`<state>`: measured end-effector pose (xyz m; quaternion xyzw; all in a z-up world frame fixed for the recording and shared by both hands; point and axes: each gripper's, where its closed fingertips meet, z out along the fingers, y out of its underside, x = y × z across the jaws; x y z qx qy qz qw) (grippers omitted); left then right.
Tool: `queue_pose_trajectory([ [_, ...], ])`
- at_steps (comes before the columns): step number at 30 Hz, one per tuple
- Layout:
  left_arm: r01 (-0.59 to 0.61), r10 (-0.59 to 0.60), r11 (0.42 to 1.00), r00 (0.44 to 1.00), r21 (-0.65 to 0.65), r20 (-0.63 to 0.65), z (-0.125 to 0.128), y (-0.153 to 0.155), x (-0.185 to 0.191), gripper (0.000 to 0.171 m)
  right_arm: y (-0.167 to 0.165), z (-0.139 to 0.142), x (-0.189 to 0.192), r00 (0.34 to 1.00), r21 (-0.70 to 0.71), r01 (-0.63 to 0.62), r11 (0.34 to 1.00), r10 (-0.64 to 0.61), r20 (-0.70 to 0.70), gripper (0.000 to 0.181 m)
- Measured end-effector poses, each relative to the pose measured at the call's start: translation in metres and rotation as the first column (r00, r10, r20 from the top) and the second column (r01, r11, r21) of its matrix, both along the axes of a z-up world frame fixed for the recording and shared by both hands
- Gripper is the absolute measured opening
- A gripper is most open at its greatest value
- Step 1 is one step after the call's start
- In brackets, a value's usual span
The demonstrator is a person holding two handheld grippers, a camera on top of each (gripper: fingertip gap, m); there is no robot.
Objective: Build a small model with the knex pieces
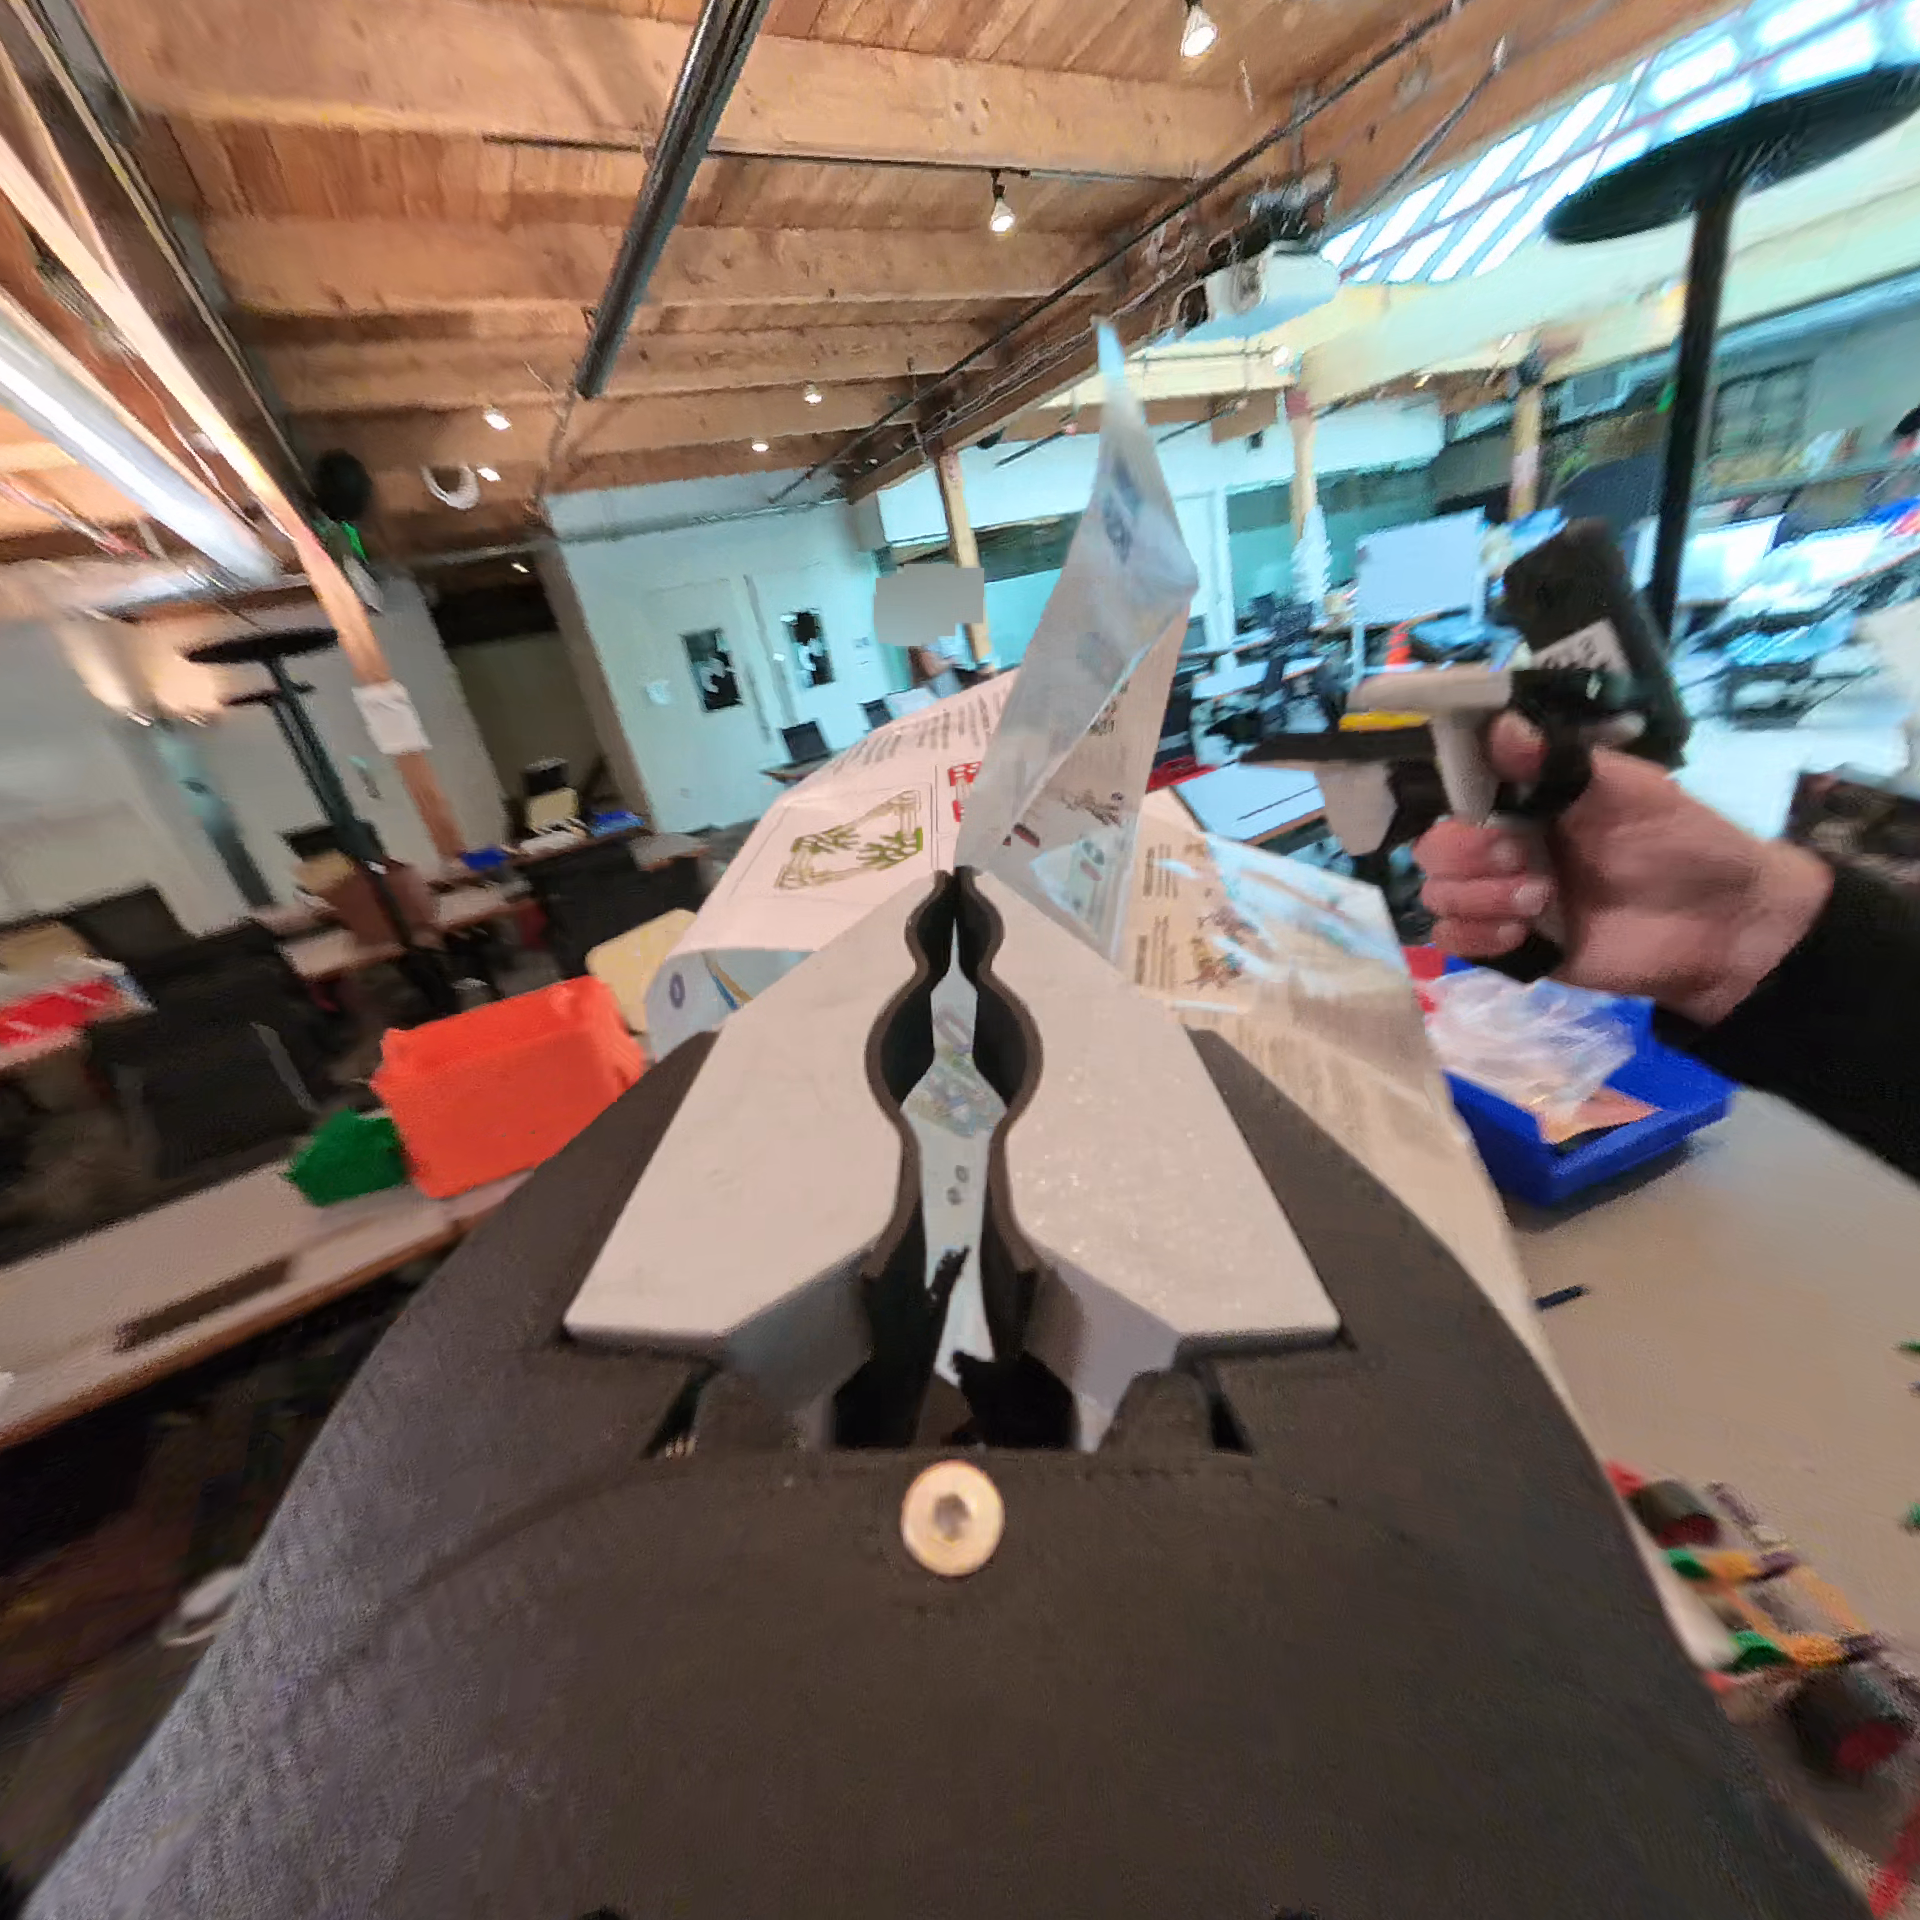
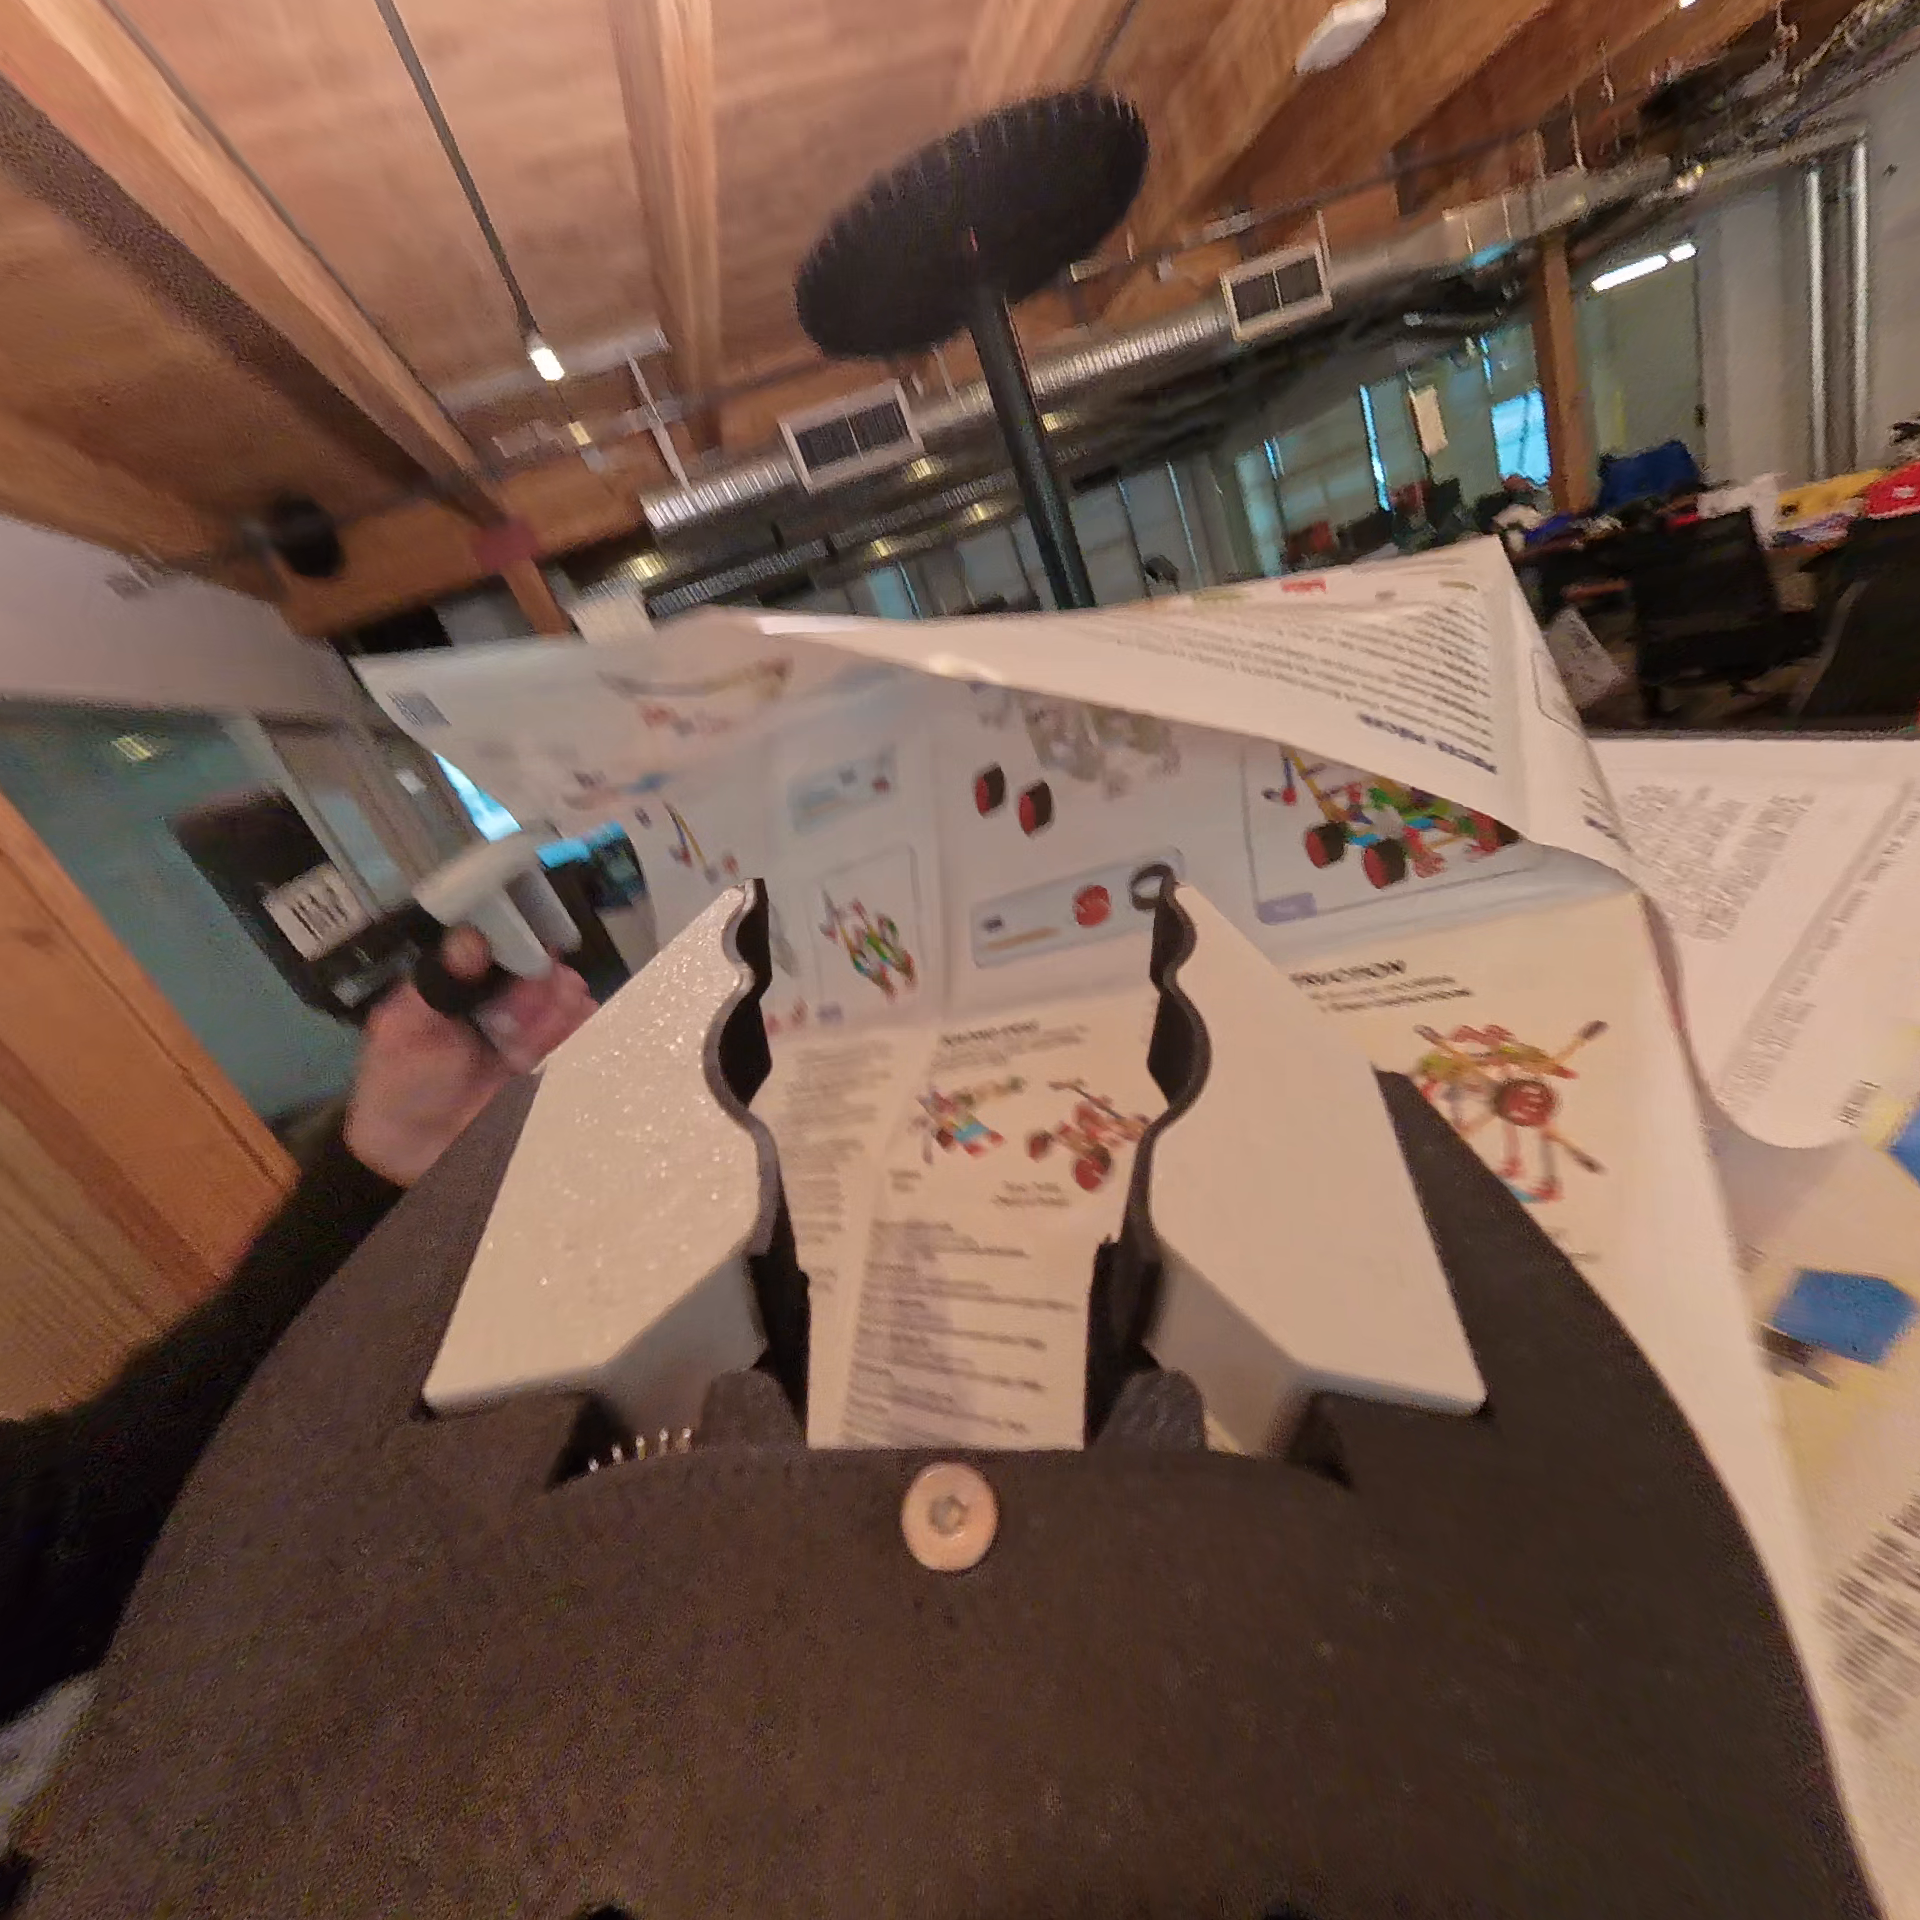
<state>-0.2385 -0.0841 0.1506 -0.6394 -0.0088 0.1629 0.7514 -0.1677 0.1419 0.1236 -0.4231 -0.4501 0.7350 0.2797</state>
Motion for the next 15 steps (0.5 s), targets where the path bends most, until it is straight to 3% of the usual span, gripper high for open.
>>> queue_pose_trajectory([
  [2,0.043,-0.045,0.999,0.996,0.027,0.078,0.001,-0.002,-0.011,0.0,-0.002,-0.032,-0.01,0.994,0.212,0.051,0.976,-0.071,0.088,0.065],
  [4,0.077,-0.083,0.996,0.988,0.051,0.132,0.002,-0.004,-0.017,0.0,-0.001,-0.063,-0.023,0.976,0.387,0.114,0.915,-0.176,0.129,0.07],
  [6,0.102,-0.111,0.993,0.981,0.065,0.158,0.005,-0.006,-0.019,0.0,0.012,-0.079,-0.034,0.941,0.494,0.219,0.842,-0.316,0.123,0.087],
  [9,0.111,-0.122,0.991,0.981,0.077,0.153,0.015,-0.012,-0.017,0.0,0.032,-0.071,-0.037,0.877,0.622,0.348,0.701,-0.478,0.049,0.101],
  [11,0.114,-0.122,0.991,0.983,0.067,0.134,0.022,-0.017,-0.014,0.0,0.035,-0.054,-0.032,0.867,0.668,0.373,0.644,-0.498,-0.004,0.094],
  [13,0.115,-0.12,0.992,0.986,0.052,0.118,0.028,-0.022,-0.011,0.0,0.036,-0.041,-0.029,0.873,0.706,0.342,0.62,-0.487,0.005,0.089],
  [15,0.116,-0.12,0.992,0.987,0.044,0.108,0.034,-0.028,-0.009,0.0,0.023,-0.033,-0.038,0.923,0.703,0.245,0.667,-0.382,0.041,0.072],
])
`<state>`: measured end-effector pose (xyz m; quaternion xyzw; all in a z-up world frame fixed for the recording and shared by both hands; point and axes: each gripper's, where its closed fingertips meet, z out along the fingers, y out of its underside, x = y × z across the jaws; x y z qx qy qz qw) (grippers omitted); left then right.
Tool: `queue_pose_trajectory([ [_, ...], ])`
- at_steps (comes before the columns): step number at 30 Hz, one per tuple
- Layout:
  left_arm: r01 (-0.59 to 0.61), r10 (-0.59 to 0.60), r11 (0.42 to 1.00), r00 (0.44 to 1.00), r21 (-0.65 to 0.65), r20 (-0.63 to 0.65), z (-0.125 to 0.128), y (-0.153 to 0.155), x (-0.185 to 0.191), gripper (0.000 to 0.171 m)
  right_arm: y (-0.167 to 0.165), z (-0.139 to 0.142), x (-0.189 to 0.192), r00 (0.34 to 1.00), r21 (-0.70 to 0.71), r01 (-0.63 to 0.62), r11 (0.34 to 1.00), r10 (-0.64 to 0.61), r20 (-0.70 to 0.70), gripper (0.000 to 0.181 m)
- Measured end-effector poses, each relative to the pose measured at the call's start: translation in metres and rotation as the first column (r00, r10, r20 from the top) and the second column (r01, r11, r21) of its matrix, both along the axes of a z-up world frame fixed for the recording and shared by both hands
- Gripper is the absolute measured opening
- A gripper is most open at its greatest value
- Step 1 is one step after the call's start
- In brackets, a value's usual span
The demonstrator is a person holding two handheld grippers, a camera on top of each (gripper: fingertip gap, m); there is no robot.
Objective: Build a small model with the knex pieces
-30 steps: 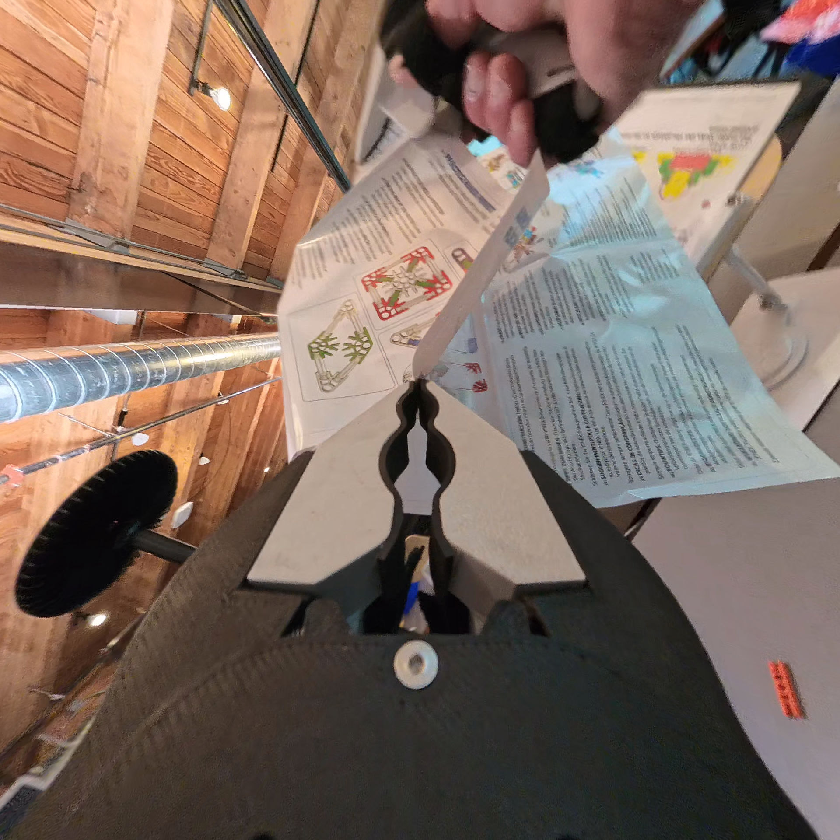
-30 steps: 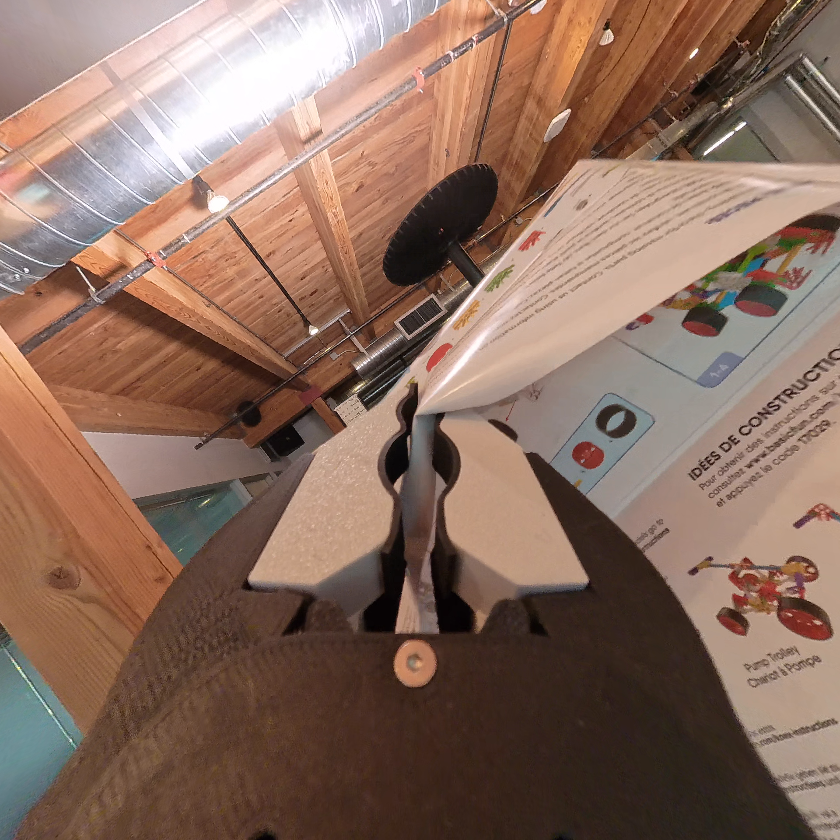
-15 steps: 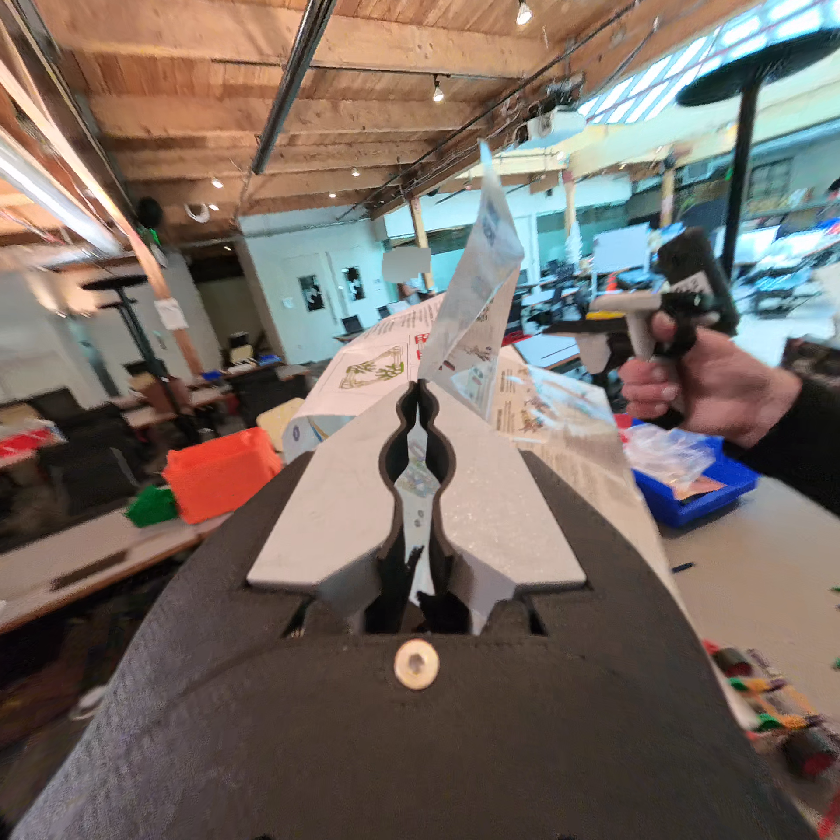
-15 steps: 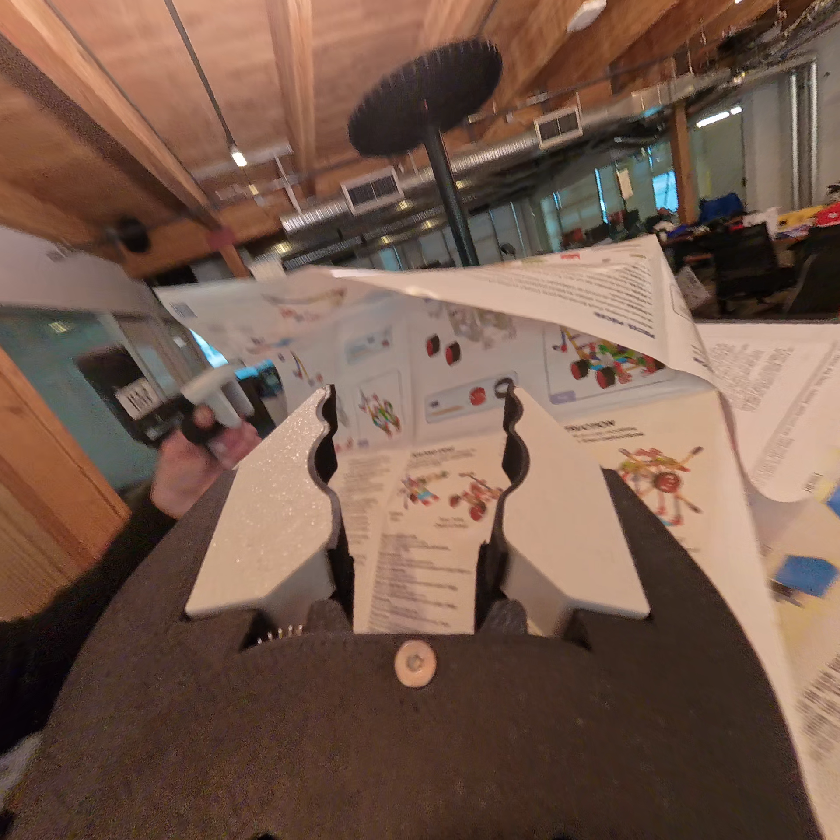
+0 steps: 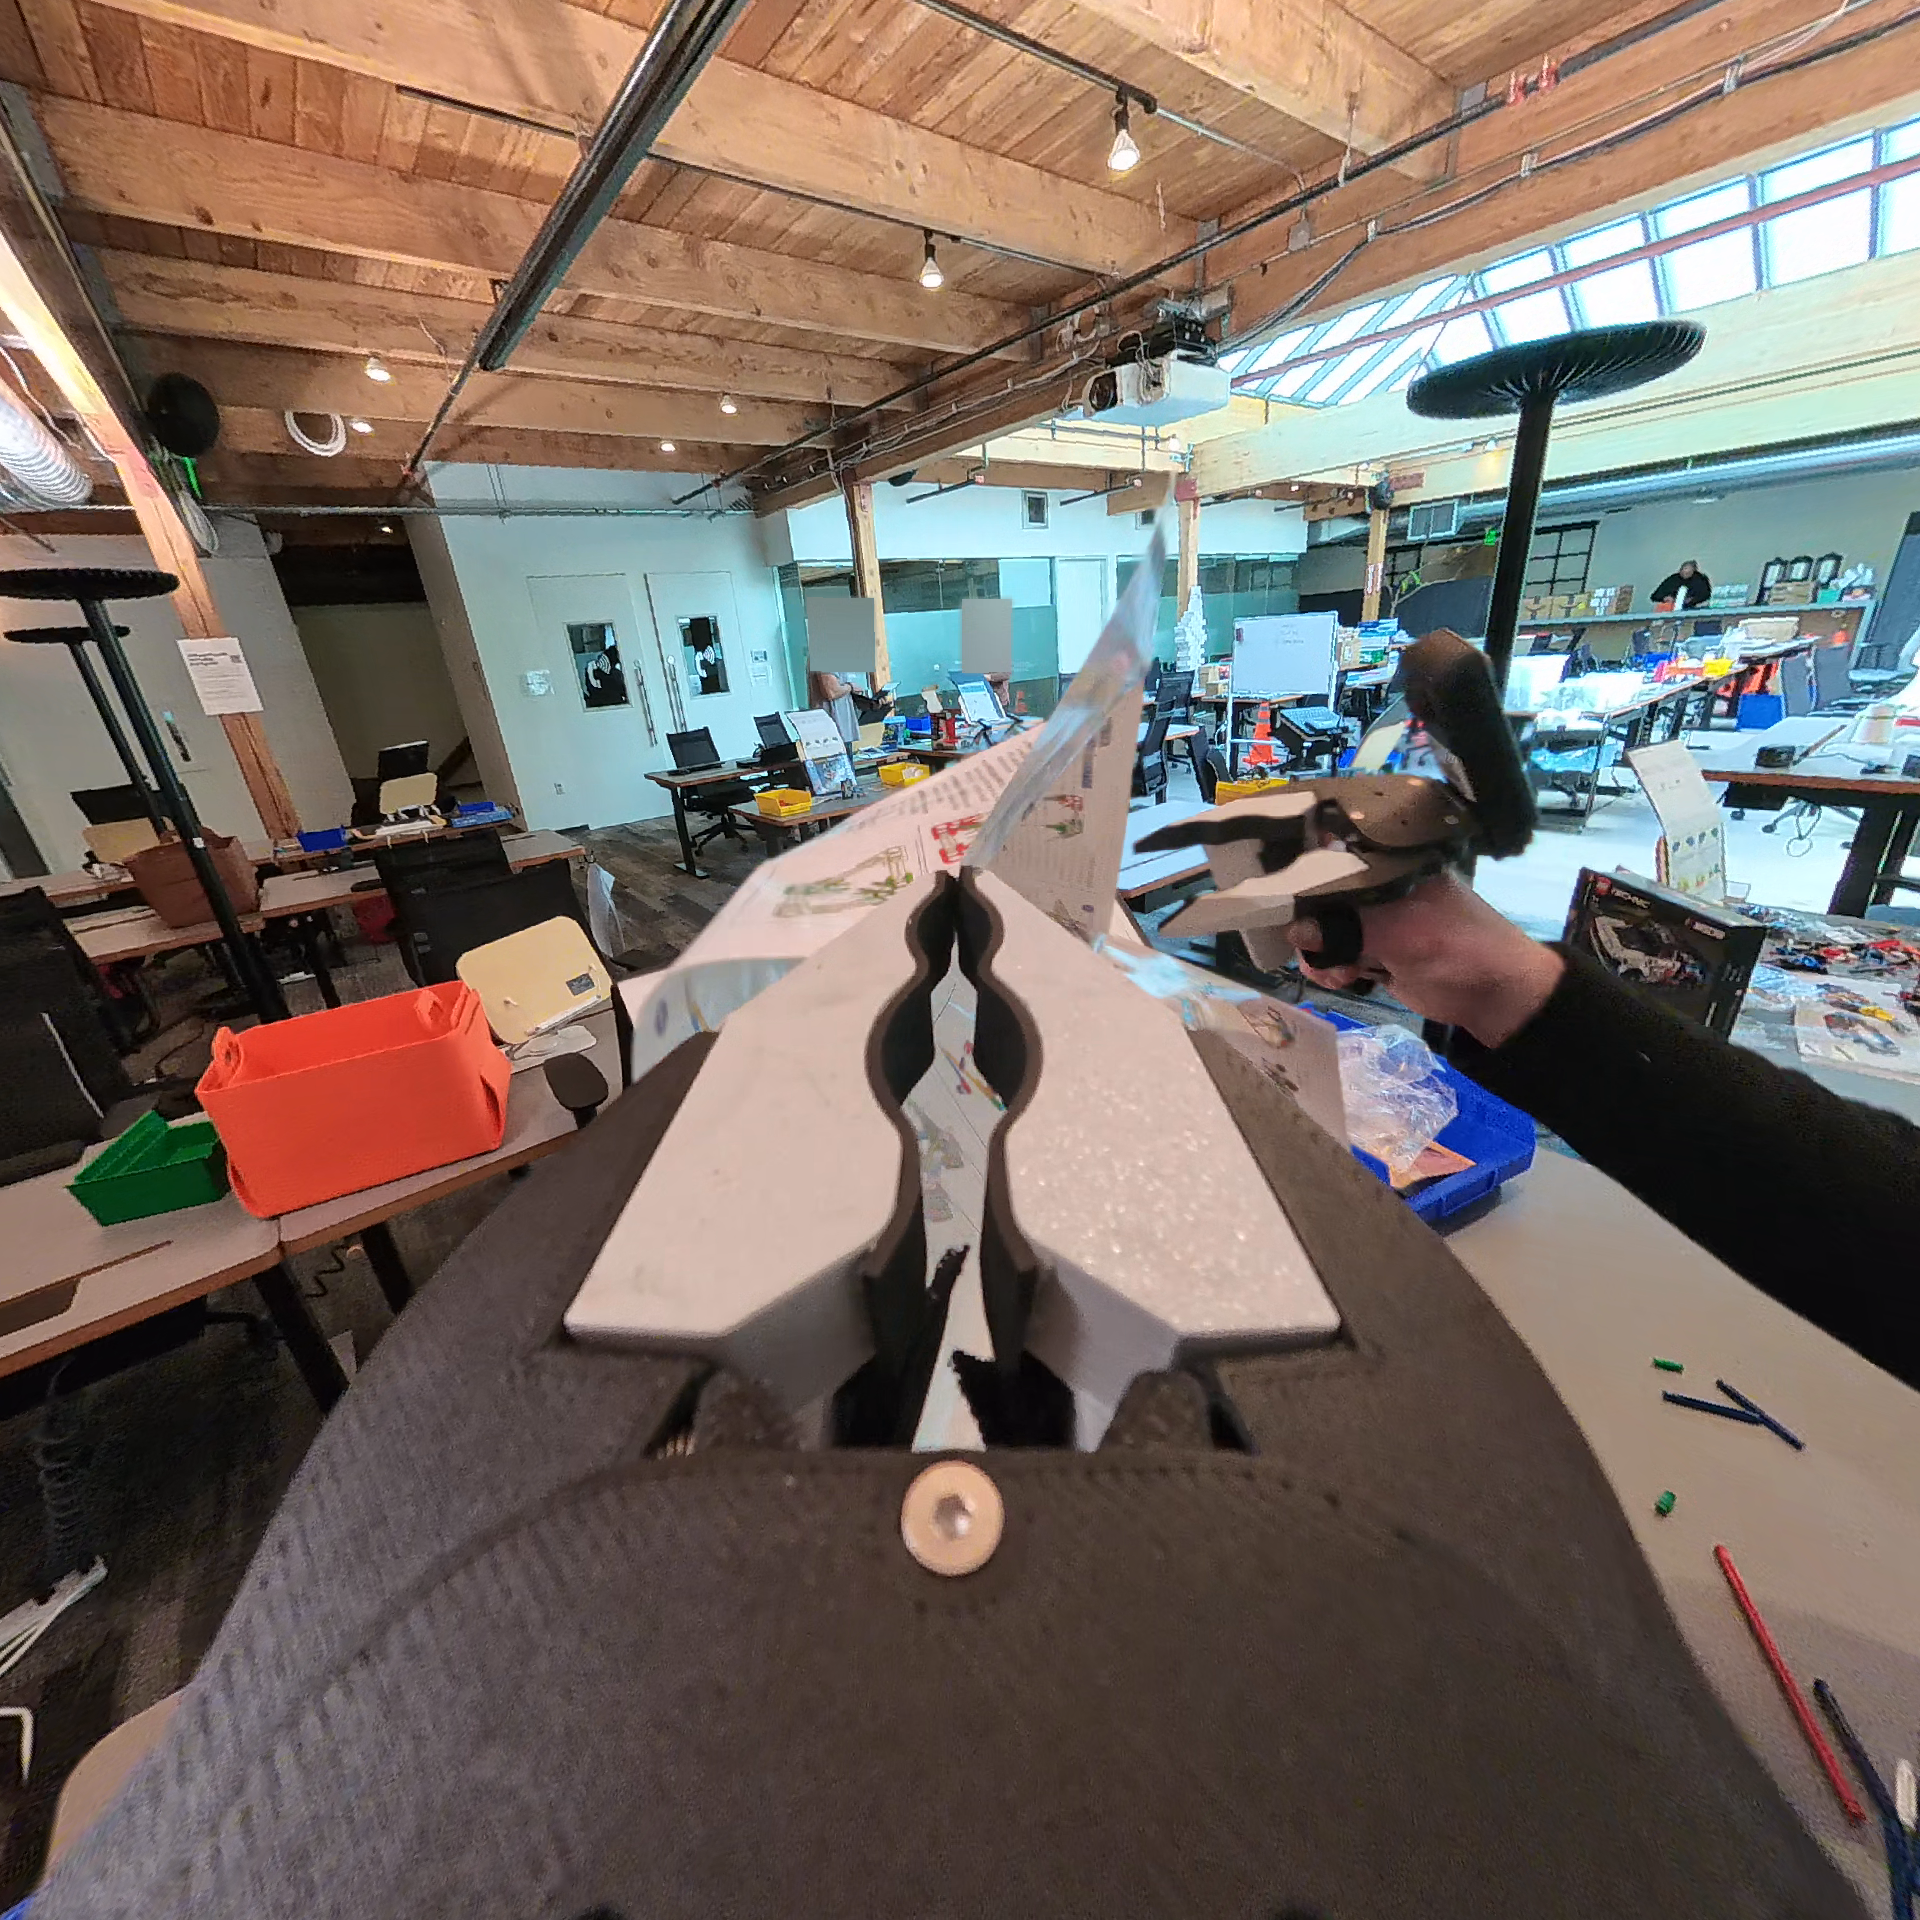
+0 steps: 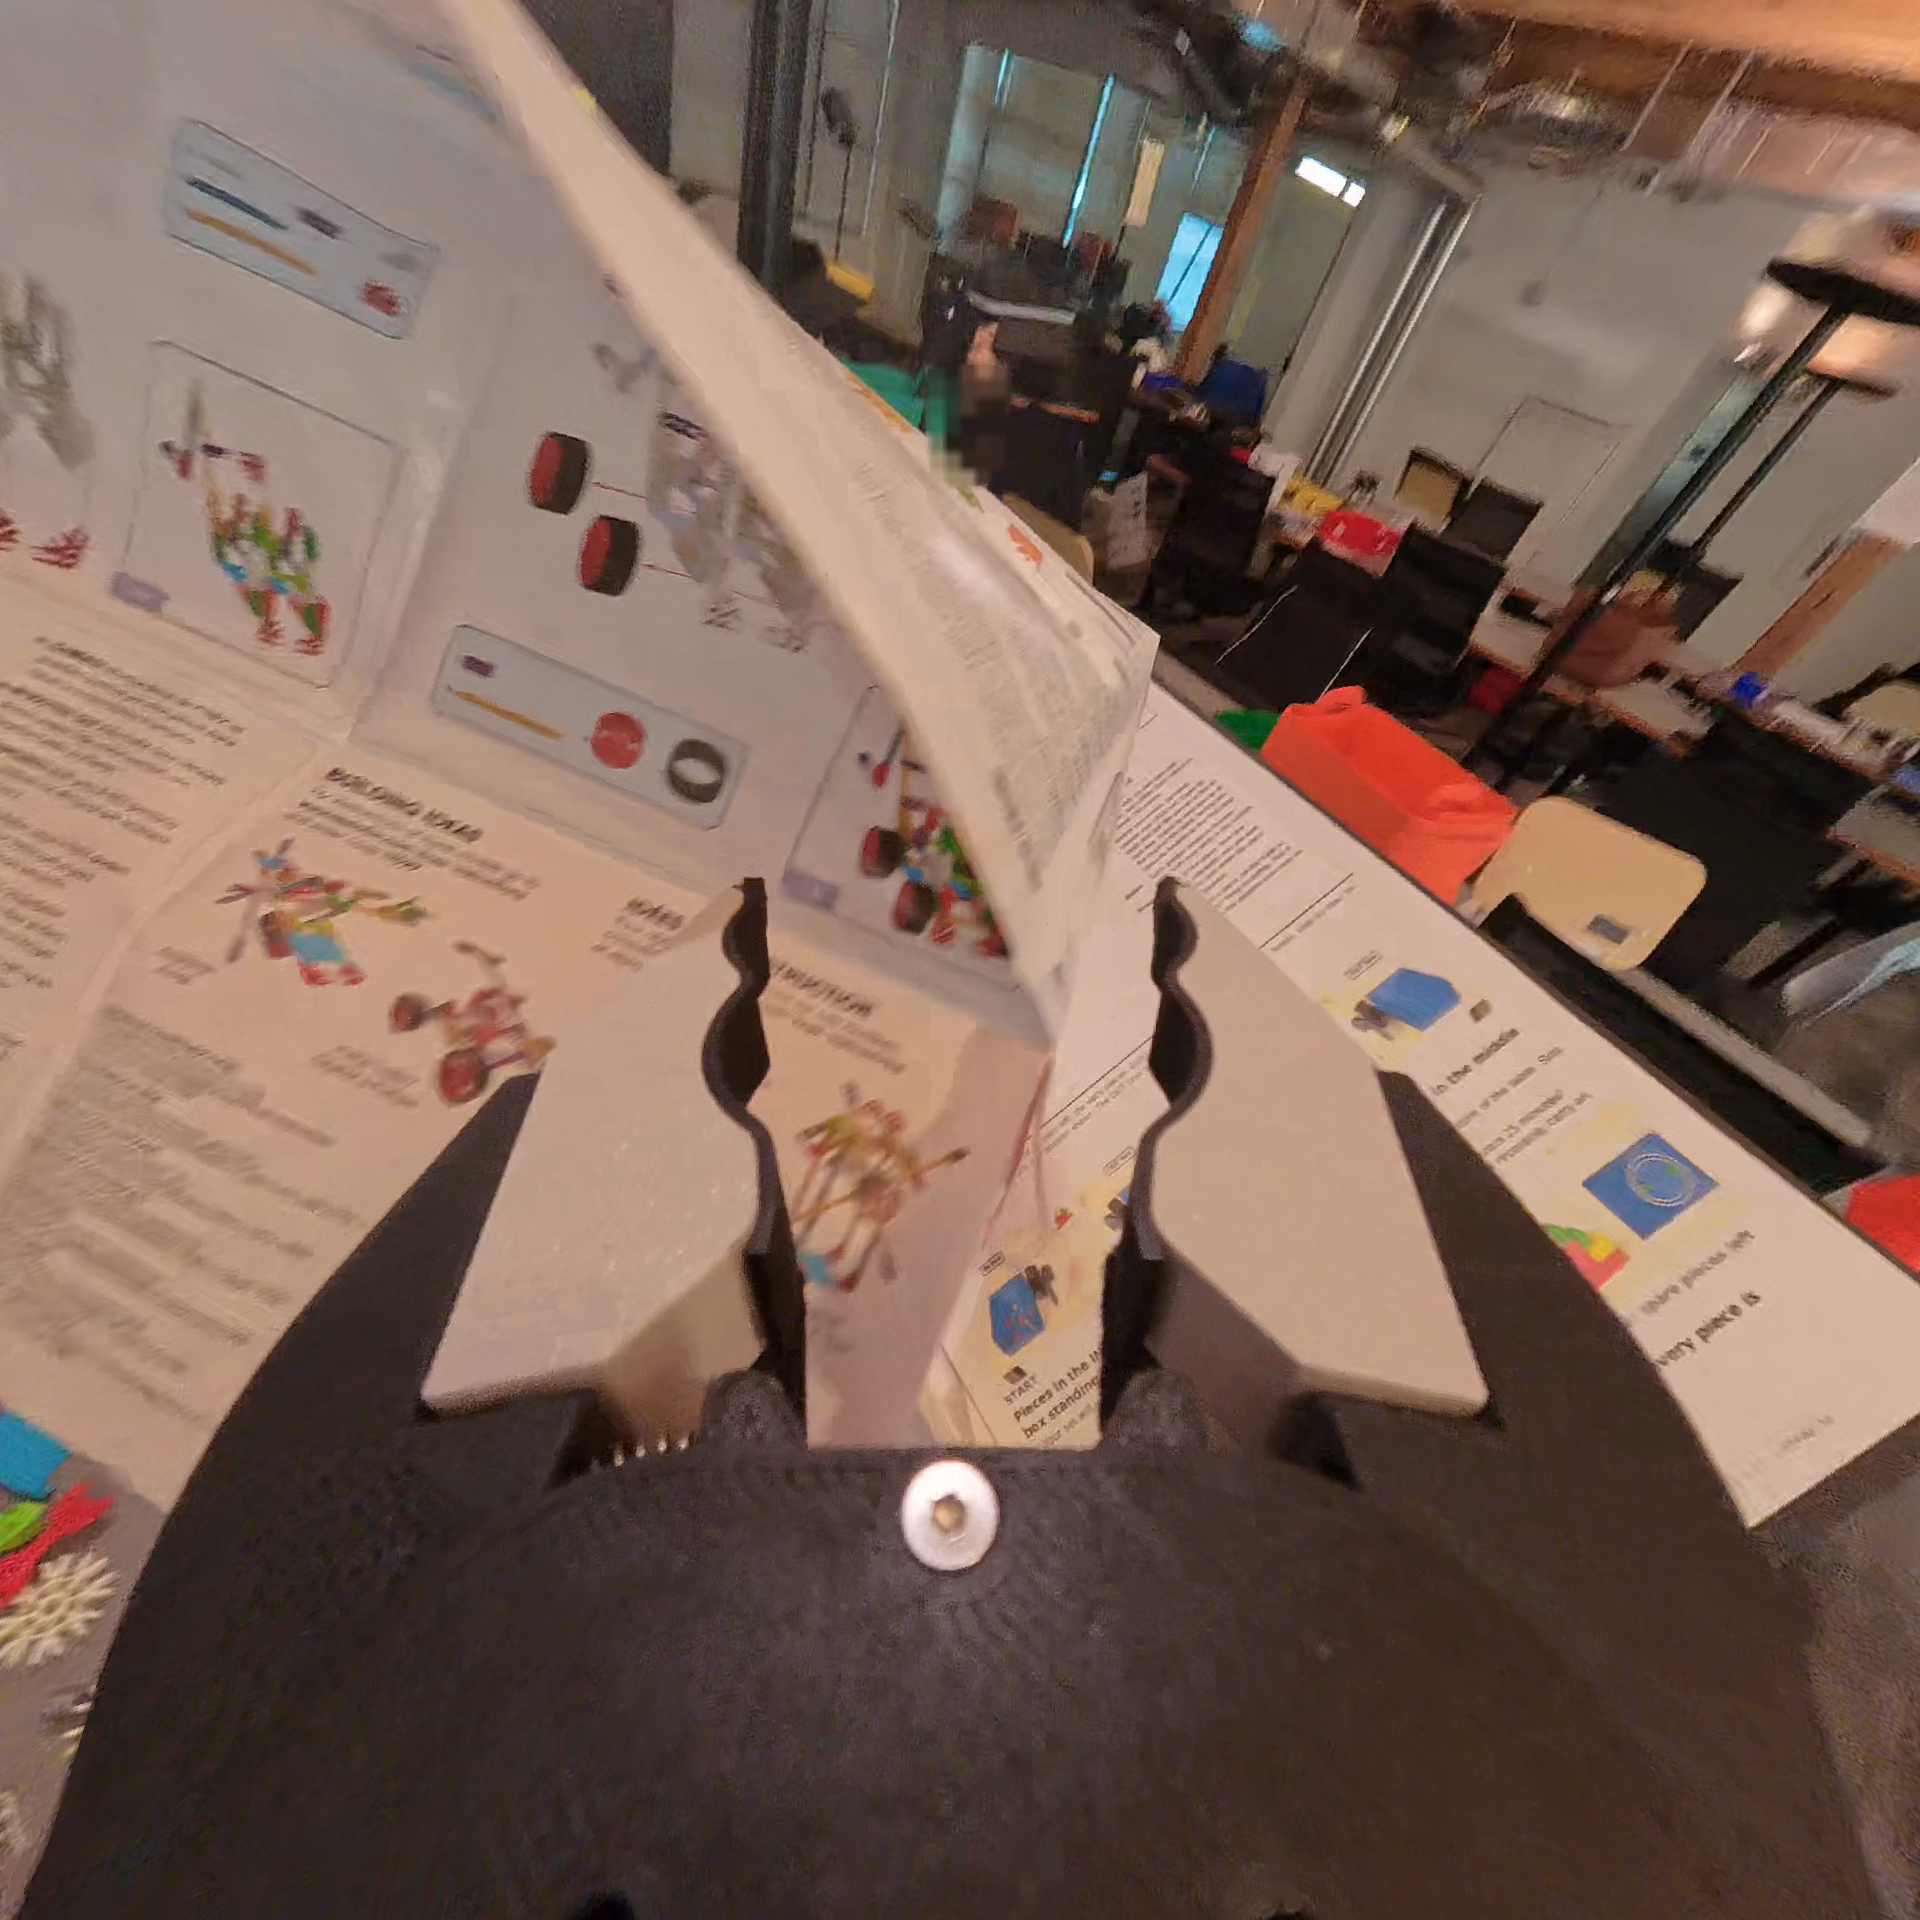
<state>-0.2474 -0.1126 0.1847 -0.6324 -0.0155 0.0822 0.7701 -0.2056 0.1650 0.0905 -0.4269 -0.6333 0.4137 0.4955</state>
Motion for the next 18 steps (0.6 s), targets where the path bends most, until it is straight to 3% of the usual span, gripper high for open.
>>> queue_pose_trajectory([
  [2,0.007,-0.007,1.0,1.0,-0.002,-0.01,0.006,-0.007,0.004,0.0,0.002,-0.001,-0.016,0.997,0.014,0.006,1.0,-0.007,0.074,0.073],
  [4,0.002,-0.002,1.0,1.0,-0.004,-0.019,0.012,-0.013,0.007,0.0,-0.006,-0.007,-0.034,0.994,0.131,-0.014,0.991,0.0,0.106,0.065],
  [6,0.009,-0.009,1.0,1.0,0.0,-0.021,0.018,-0.02,0.01,0.0,-0.018,-0.013,-0.05,0.993,0.206,-0.046,0.977,0.023,0.112,0.0],
  [9,0.005,-0.005,1.0,1.0,0.0,-0.018,0.026,-0.034,0.01,0.0,-0.028,-0.011,-0.055,0.99,0.283,-0.083,0.956,0.046,0.133,0.0],
  [14,-0.024,0.024,1.0,1.0,-0.001,-0.009,0.041,-0.064,-0.002,0.0,-0.039,0.03,-0.031,0.984,0.34,-0.157,0.927,0.119,0.132,0.0],
  [18,-0.017,0.017,1.0,1.0,0.001,-0.001,0.053,-0.078,-0.009,0.0,-0.052,0.047,-0.006,0.962,0.472,-0.245,0.847,0.152,0.227,0.0],
])
